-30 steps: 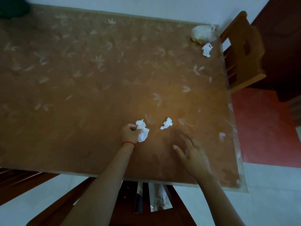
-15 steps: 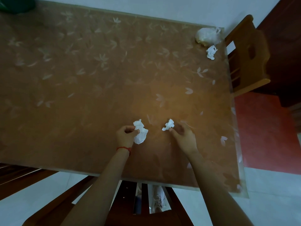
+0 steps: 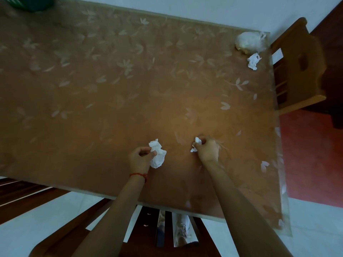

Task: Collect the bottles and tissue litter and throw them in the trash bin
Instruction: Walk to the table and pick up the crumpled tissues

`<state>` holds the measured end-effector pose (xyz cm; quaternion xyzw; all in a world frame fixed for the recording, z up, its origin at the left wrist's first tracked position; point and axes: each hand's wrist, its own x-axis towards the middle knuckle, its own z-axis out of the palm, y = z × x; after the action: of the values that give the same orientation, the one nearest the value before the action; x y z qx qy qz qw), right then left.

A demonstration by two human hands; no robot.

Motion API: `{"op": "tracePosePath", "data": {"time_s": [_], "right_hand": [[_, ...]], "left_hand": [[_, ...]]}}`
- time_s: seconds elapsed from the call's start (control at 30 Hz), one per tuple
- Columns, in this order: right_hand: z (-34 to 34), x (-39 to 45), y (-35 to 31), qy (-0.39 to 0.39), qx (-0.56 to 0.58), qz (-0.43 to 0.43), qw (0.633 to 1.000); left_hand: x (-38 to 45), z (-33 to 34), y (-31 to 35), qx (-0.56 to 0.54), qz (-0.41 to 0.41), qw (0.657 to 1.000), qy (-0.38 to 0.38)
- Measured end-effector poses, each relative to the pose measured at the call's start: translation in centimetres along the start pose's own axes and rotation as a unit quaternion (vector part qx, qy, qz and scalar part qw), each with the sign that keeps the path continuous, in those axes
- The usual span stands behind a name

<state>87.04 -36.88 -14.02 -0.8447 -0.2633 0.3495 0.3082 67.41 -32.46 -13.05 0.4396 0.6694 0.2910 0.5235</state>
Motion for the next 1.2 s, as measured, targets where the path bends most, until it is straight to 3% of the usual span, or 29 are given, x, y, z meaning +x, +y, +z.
{"op": "tracePosePath", "data": {"time_s": [0.67, 0.87, 1.2], "right_hand": [[-2.6, -5.8, -0.5, -0.045, 0.165, 0.033, 0.985], [-3.1, -8.2, -1.6, -0.059, 0.173, 0.003, 0.983], [-3.1, -11.5, -3.6, -0.129, 0.166, -0.088, 0.974]], "left_hand": [[-3.4, -2.3, 1.0, -0.051, 0.006, 0.998, 0.021], [-5.7, -4.0, 1.2, -0.075, 0.022, 0.996, 0.047], [-9.8, -7.4, 1.0, -0.118, 0.029, 0.98, 0.159]]}}
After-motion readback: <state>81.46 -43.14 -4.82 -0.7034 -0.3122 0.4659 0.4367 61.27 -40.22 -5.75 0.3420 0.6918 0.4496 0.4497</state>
